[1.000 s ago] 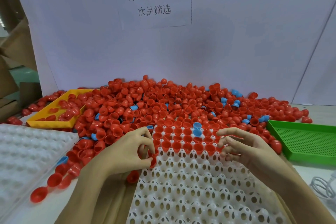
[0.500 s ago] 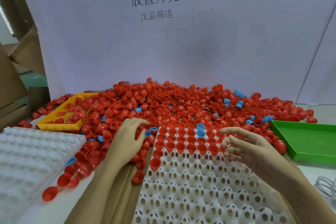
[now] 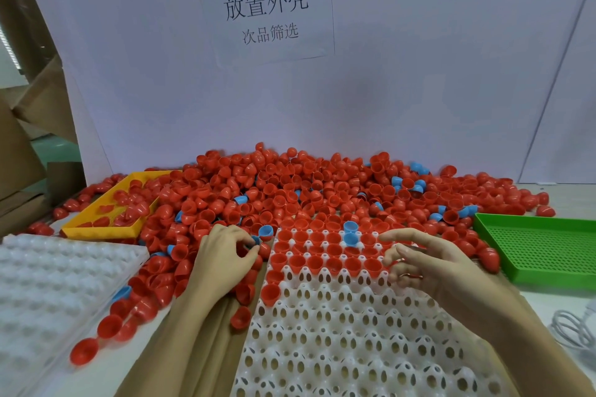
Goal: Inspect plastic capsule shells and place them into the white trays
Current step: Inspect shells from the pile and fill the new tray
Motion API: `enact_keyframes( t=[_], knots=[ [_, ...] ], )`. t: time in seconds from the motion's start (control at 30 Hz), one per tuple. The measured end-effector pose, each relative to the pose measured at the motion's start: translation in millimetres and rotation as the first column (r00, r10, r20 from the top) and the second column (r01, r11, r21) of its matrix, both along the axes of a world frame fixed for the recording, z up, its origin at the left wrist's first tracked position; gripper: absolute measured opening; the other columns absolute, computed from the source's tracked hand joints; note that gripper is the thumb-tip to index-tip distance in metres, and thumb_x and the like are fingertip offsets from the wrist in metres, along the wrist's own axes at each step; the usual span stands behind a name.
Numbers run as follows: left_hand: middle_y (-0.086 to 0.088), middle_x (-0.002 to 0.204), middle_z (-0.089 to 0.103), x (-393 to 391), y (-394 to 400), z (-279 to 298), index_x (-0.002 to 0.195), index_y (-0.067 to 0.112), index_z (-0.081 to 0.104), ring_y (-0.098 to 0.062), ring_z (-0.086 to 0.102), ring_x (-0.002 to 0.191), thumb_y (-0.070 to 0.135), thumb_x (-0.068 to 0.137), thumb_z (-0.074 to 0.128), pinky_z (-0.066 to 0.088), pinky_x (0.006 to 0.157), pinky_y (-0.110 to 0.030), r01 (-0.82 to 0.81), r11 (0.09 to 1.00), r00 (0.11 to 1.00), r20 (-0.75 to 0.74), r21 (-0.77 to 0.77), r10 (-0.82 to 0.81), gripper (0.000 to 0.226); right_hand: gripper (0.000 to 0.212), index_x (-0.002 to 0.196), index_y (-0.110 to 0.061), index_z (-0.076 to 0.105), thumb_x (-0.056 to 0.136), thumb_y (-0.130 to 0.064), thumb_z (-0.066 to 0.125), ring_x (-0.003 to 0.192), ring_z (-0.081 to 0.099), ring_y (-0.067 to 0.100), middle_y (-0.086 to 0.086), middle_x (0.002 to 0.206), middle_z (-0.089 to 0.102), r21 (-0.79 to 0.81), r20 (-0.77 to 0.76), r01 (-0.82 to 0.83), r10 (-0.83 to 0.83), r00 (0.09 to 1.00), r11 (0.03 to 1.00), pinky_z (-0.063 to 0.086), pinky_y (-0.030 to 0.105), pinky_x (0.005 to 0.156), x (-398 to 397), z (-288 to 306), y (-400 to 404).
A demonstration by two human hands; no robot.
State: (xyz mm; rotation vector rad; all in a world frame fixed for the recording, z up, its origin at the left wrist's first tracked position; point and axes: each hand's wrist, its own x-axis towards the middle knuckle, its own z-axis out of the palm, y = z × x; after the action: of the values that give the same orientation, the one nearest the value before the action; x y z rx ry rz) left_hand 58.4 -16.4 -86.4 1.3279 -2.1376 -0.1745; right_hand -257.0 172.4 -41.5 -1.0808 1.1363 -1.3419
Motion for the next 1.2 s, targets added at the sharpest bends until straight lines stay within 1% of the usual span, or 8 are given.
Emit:
enact_keyframes(
  t=[0.13,0.27,0.4,0.6,0.77,0.87,1.07,1.2],
  knots=[
    [0.016,0.1,0.067,0,6,8,0.093,0.022,0.075,-0.008,0.055,0.099,0.033,0.086,0.086,0.046,0.094,-0.03,0.006,0.996,0.993,-0.117,-0.09,-0.016,0.018,0.029,0.121,-0.015,0.075,0.094,-0.02,0.069,0.085,0.071,0.028,0.02,0.104,0.073,0.004,0.005,0.001,-0.001,1.0,1.0,0.061,0.031,0.075,0,1,1],
    [0.016,0.093,0.072,-9,21,21,0.09,0.021,0.078,-0.006,0.066,0.095,0.025,0.087,0.085,0.053,0.089,-0.025,0.061,0.991,0.95,-0.297,-0.121,-0.095,0.008,0.028,0.12,-0.016,0.076,0.094,-0.022,0.068,0.085,0.07,0.028,0.019,0.103,0.073,0.0,-0.006,-0.009,0.009,1.0,1.0,0.061,0.031,0.075,3,4,2],
    [0.008,0.094,0.078,-26,47,36,0.089,0.026,0.082,-0.011,0.073,0.092,0.031,0.087,0.082,0.056,0.083,-0.019,0.379,0.922,0.775,-0.571,0.077,-0.27,0.005,0.028,0.12,-0.019,0.076,0.092,-0.025,0.07,0.089,0.071,0.03,0.018,0.105,0.074,-0.017,-0.054,-0.018,0.017,0.998,1.0,0.06,0.032,0.077,9,7,4],
    [0.004,0.104,0.078,-62,86,32,0.095,0.023,0.083,-0.022,0.073,0.101,0.036,0.089,0.082,0.059,0.086,-0.032,0.664,0.73,0.664,-0.577,0.161,-0.476,0.014,0.034,0.135,-0.023,0.067,0.102,-0.021,0.069,0.108,0.074,0.032,0.012,0.124,0.073,-0.041,-0.224,-0.193,0.179,0.958,0.98,0.06,0.033,0.086,23,7,7],
    [0.009,0.1,0.078,-68,97,27,0.094,0.022,0.084,-0.022,0.073,0.101,0.037,0.09,0.082,0.058,0.086,-0.035,0.663,0.738,0.683,-0.504,0.124,-0.528,0.015,0.02,0.117,-0.024,0.077,0.097,-0.028,0.075,0.088,0.075,0.027,0.011,0.1,0.078,-0.053,-0.329,-0.11,0.087,0.94,0.992,0.06,0.029,0.08,34,1,4],
    [0.012,0.101,0.077,-67,96,26,0.095,0.022,0.084,-0.02,0.073,0.102,0.034,0.089,0.083,0.058,0.085,-0.036,0.635,0.764,0.704,-0.494,0.117,-0.51,0.013,0.023,0.118,-0.028,0.077,0.096,-0.03,0.076,0.089,0.076,0.027,0.011,0.1,0.079,-0.044,-0.336,-0.1,0.08,0.938,0.994,0.06,0.028,0.081,32,-1,4],
    [0.018,0.103,0.076,-70,92,20,0.09,0.026,0.084,-0.016,0.073,0.101,0.033,0.09,0.083,0.057,0.083,-0.024,0.553,0.832,0.724,-0.517,0.04,-0.457,0.008,0.057,0.146,-0.033,0.056,0.093,-0.025,0.076,0.094,0.078,0.028,0.008,0.109,0.079,-0.053,-0.451,-0.072,0.04,0.891,0.996,0.061,0.031,0.084,34,-2,4],
    [0.014,0.095,0.076,-60,73,22,0.085,0.023,0.083,-0.017,0.073,0.088,0.027,0.09,0.083,0.058,0.076,-0.025,0.418,0.908,0.734,-0.597,0.022,-0.323,0.007,0.061,0.143,-0.028,0.051,0.089,-0.023,0.079,0.094,0.078,0.03,0.013,0.105,0.077,0.009,-0.472,-0.049,0.047,0.88,0.999,0.063,0.042,0.087,33,5,7]
  ],
)
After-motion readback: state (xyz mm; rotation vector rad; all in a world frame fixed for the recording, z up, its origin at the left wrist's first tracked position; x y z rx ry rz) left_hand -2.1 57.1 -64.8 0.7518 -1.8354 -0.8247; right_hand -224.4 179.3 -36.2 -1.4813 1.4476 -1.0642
